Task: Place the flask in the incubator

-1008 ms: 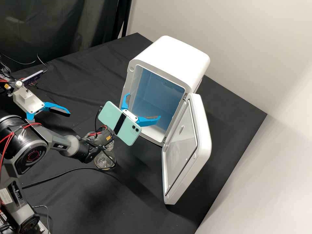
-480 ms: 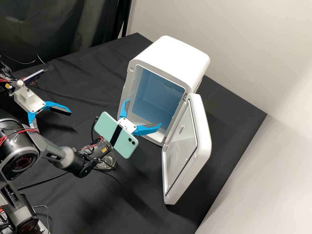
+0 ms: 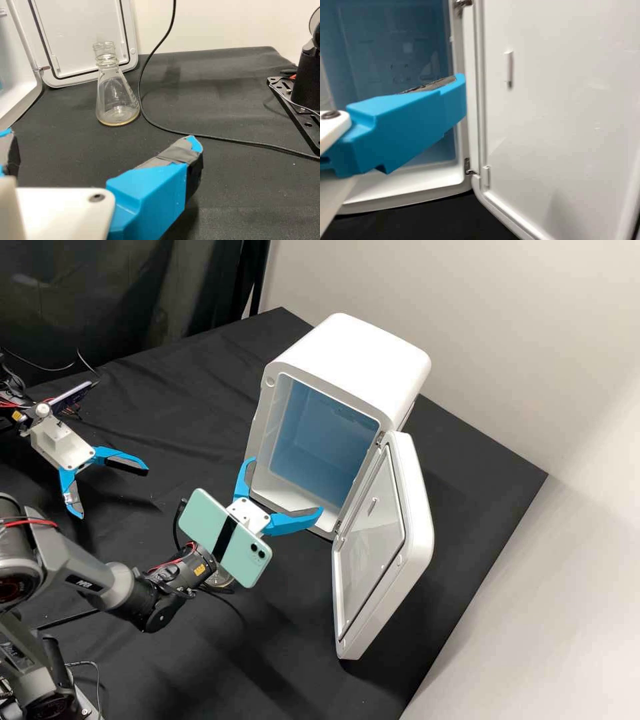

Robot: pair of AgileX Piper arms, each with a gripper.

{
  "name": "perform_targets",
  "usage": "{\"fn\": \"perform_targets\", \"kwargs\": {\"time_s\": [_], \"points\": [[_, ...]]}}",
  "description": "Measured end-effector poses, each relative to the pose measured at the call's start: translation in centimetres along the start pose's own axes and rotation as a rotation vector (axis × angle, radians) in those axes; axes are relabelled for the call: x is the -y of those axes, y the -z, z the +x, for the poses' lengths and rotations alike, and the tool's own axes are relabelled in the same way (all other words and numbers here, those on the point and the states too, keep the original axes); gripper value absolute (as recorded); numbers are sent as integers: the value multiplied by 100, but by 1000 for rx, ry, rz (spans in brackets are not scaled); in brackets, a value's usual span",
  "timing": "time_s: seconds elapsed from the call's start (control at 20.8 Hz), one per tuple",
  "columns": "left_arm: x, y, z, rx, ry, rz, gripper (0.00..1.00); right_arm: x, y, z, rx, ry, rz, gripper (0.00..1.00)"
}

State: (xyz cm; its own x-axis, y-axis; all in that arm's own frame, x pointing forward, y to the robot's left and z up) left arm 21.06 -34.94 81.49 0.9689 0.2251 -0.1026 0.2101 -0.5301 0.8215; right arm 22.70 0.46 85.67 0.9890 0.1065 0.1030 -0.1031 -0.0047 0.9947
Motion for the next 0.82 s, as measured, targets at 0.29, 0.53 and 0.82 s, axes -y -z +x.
{"fn": "perform_targets", "kwargs": {"time_s": [0.29,0.53,0.82], "points": [[0,0,0,0,0,0,100,7,-88,-109,17,34,-20,100],[0,0,0,0,0,0,100,102,-131,-255,23,116,-29,100],[-2,6,0,-7,-2,-3,100,95,-44,-465,-13,157,4,100]]}}
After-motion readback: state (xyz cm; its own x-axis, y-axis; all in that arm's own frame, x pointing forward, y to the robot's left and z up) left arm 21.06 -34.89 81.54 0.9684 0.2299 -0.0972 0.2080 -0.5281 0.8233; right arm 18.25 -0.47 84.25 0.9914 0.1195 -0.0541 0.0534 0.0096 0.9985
